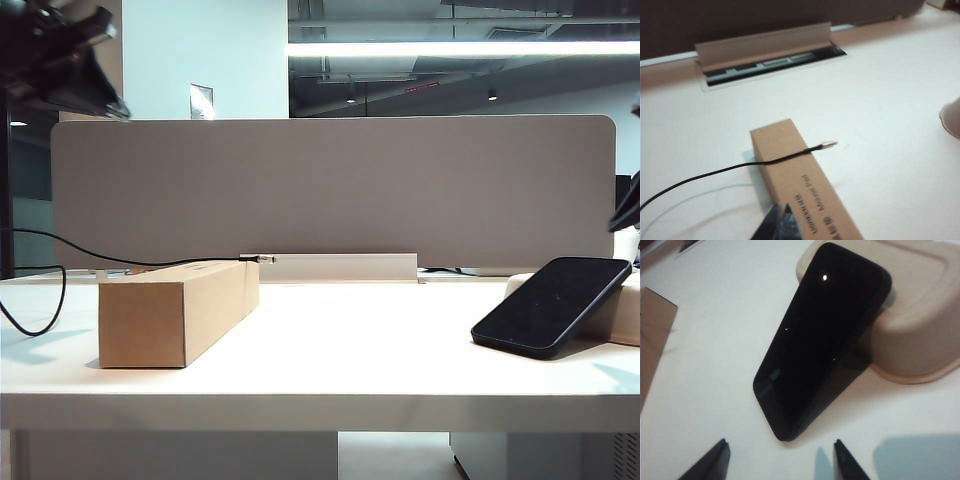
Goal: Pick up the charging cable and the phone, plug the charging cable into the charging port on the phone, and finally place them back on the table.
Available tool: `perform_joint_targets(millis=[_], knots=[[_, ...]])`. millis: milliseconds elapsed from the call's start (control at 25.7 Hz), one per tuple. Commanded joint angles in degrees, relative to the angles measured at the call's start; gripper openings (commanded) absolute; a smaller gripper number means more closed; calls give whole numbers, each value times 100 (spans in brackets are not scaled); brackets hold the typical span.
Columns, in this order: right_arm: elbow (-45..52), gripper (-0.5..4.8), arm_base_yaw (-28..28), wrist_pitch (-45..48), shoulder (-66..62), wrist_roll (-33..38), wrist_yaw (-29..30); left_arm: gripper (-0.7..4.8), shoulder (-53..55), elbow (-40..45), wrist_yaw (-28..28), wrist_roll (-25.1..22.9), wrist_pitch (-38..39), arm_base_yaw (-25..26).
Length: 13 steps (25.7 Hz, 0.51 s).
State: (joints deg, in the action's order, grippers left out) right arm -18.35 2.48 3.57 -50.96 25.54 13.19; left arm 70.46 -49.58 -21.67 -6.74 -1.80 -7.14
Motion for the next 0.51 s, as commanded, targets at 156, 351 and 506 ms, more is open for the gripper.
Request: perform_joint_targets(millis=[156,351,506], knots=[[-111,373,-13,588,-787,481,254,-6,568,-476,-2,-107,-2,-190],[-345,437,-26,887,-1521,638,358,-5,1069,-903,0,-387,197,-249],[-647,437,-57,938,-2041,645,503,-4,1419,-1366,4,-514,573,-249]])
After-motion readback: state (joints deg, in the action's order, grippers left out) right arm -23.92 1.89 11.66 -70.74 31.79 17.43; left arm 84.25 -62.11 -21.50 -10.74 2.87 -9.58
